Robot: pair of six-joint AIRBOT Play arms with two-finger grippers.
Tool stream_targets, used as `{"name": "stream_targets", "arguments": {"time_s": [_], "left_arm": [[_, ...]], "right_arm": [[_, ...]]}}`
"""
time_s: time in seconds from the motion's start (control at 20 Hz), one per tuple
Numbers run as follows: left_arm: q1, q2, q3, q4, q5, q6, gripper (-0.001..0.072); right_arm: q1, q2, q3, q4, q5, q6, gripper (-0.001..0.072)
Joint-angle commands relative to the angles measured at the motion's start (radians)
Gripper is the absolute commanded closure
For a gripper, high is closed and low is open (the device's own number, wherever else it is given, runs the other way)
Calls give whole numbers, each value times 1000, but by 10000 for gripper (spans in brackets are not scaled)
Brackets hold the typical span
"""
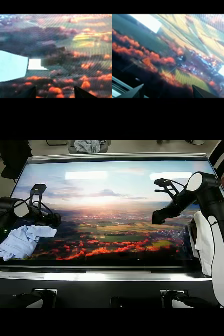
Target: Fold the shirts.
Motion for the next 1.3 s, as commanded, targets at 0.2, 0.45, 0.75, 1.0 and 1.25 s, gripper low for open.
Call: {"name": "stream_targets", "arguments": {"time_s": [0.2,0.45,0.75,1.0,1.25], "left_arm": [[-1,1,0,0,0,0,170],[-1,1,0,0,0,0,170],[-1,1,0,0,0,0,170],[-2,-6,0,-1,76,0,171],[6,-6,8,17,130,29,20]], "right_arm": [[0,-1,0,0,0,0,30],[0,-1,0,0,0,0,30],[0,-1,0,0,-23,0,30],[0,-1,0,1,-158,1,30],[0,-1,0,1,-175,0,30]]}}
